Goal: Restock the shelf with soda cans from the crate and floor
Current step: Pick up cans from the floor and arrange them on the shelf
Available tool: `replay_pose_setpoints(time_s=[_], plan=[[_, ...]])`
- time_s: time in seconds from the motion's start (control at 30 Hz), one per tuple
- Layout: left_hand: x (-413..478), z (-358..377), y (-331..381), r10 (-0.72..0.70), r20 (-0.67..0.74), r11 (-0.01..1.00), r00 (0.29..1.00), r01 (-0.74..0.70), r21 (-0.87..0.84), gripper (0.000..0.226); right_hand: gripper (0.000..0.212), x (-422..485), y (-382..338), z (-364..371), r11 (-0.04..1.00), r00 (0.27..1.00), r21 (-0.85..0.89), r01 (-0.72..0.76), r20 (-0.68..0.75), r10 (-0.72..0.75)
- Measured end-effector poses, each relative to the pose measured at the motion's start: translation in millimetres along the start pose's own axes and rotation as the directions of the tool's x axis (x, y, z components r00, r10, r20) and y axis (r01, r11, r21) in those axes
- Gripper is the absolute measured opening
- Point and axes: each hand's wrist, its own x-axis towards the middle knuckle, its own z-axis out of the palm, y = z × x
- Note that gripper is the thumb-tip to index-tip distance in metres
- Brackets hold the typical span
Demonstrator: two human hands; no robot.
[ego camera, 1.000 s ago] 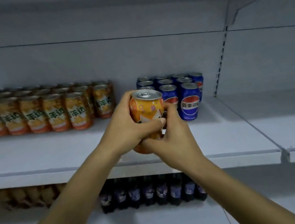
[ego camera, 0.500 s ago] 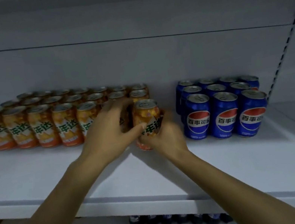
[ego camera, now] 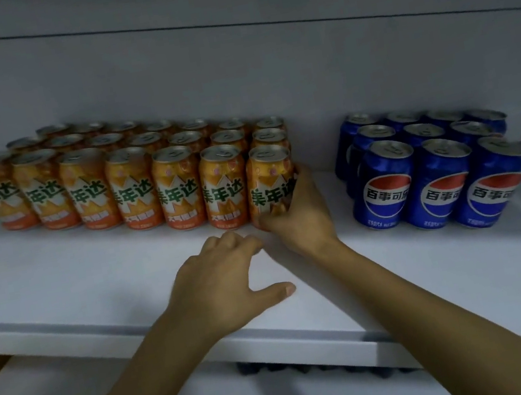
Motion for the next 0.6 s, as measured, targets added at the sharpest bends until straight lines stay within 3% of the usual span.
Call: replay_pose_setpoints(time_s=[0.23,0.33,0.47,0.6], plan=[[0,2,2,-0.02,0.038,1.0,0.999,0.021,-0.009,0.068,0.093,6,-10,0,0.997,0.997,-0.063,-0.046,0.051,0.049],[0,-5,9,-0.021,-0.031,0.997,0.999,0.019,-0.07,0.064,0.099,3,-21,-17,0.986,0.995,-0.165,-0.037,0.086,0.052],[22,-34,43,-0.002,-0.175,1.0,0.984,0.001,-0.004,0.062,0.082,-4,-41,-86,0.935,0.991,-0.334,0.116,0.1,-0.087],[54,-69,117,0.123,-0.255,0.991,0.959,-0.106,0.079,0.064,0.071,-21,-50,-182,0.846,0.978,-0.499,0.185,0.007,-0.21]])
